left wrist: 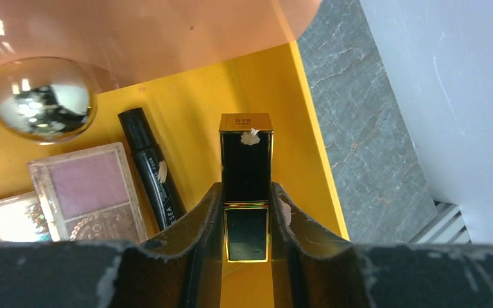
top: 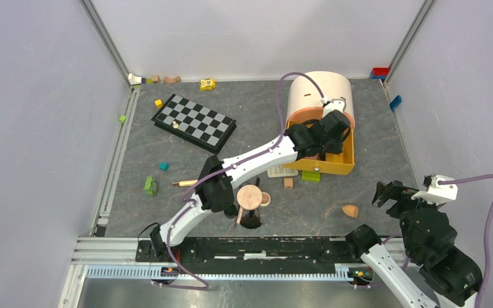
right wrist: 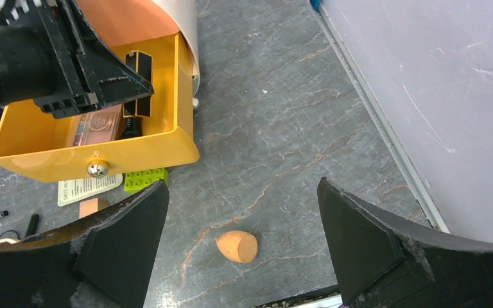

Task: Organize the makeup
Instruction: Place the lipstick in the drawer.

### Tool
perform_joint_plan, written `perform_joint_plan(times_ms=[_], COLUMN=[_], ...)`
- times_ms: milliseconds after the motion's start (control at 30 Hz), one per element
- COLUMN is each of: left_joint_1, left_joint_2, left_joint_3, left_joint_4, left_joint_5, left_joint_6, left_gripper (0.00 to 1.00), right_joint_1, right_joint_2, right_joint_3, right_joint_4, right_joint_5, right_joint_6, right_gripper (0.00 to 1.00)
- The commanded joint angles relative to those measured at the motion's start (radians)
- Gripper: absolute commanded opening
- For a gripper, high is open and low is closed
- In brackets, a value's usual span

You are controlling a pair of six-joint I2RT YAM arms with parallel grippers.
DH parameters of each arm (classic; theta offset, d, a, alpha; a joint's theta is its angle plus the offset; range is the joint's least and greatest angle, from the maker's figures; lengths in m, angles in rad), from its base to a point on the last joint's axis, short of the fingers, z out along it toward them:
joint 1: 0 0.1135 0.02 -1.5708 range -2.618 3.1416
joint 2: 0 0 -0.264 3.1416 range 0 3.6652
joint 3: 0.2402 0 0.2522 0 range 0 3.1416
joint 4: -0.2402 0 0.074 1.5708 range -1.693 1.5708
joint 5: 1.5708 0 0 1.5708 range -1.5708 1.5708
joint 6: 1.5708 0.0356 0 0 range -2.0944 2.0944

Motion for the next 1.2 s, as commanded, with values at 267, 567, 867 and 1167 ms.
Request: perform_joint_plan(times_ms=[267,567,867,1167], left_joint_1=[0.019,0.027,0.030,0.032], left_joint_2=[0.084,0.131,0.105,0.098], left_joint_3=[0.056,0.055,0.009,0.008], left_joint_4=[0.069,0.048,0.054,0.046], left_joint_5=[-0.036,-0.011,-0.017,-0.019], left_joint_6=[-0.065,-0.079,-0.062,-0.052], left_gripper=[0.02,0.06,0.34,0.50], right_joint_1=[0.016,0.030,0.040,0.042], right_joint_2=[-0.027,-0.070,-0.072,-0.060], right_joint_3=[0.011,-0.012,0.019,0.048], right_joint_4=[-0.018,-0.050,-0.045,-0.065], right_joint_5=[0.053,0.077,0.101,0.106], right_joint_6=[0.027,0.048,0.065,0.069], right_gripper=[0.93,0.93,0.93,0.93])
